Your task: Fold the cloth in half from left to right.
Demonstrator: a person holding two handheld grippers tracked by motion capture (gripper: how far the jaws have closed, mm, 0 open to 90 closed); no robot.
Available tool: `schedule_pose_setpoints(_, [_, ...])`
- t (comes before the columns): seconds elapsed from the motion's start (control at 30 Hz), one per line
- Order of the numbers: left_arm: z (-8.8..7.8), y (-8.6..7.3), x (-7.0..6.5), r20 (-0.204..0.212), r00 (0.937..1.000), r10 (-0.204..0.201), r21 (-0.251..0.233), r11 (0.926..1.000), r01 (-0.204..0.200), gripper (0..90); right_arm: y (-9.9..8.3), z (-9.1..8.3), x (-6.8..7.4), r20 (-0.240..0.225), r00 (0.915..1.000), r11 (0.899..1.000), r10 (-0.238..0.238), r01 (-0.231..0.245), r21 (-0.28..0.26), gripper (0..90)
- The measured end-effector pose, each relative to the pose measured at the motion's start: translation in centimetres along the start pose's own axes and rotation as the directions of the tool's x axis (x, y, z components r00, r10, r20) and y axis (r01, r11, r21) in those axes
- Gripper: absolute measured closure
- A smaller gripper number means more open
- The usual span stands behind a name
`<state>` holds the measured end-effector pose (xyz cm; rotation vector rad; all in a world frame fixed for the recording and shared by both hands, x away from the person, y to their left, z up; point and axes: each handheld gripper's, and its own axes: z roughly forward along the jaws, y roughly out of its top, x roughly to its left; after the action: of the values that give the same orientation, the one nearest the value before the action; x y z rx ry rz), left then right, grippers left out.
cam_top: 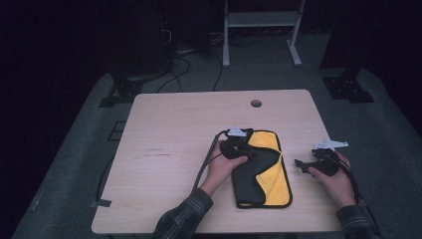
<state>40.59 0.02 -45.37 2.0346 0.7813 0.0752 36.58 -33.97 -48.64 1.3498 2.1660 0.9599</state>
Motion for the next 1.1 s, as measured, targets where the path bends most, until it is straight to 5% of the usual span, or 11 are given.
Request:
schedule_pose_setpoints(0.27, [-2.3, -2.4, 1.2, -0.113, 0.9936, -0.005, 0.057, 0.9983, 0.012, 53.3, 0.0, 0.0, 0.0, 0.002, 1.0, 1.0, 0.001, -0.001, -0.001, 13.2])
schedule_pose_setpoints(0.47, [-2.4, -3.3, 1.4, -0.155, 0.9879, 0.006, 0.08, 0.9967, 0.006, 53.1, 0.0, 0.0, 0.0, 0.003, 1.0, 1.0, 0.001, -0.001, -0.001, 13.2])
schedule_pose_setpoints(0.8, [-2.1, -4.1, 0.5, -0.18, 0.9819, 0.059, 0.103, 0.9938, -0.04, 63.2, 0.0, 0.0, 0.0, 0.003, 1.0, 1.0, 0.001, -0.001, -0.001, 13.2])
schedule_pose_setpoints(1.0, [-2.0, -4.1, 0.1, -0.159, 0.9862, 0.048, 0.114, 0.9931, -0.03, 83.9, 0.0, 0.0, 0.0, 0.003, 1.0, 1.0, 0.001, -0.001, -0.001, 13.2])
schedule_pose_setpoints(1.1, [-2.3, -4.0, 0.4, -0.138, 0.9899, 0.03, 0.123, 0.9923, -0.013, 86.8, 0.0, 0.0, 0.0, 0.004, 1.0, 1.0, 0.001, -0.001, -0.001, 13.2])
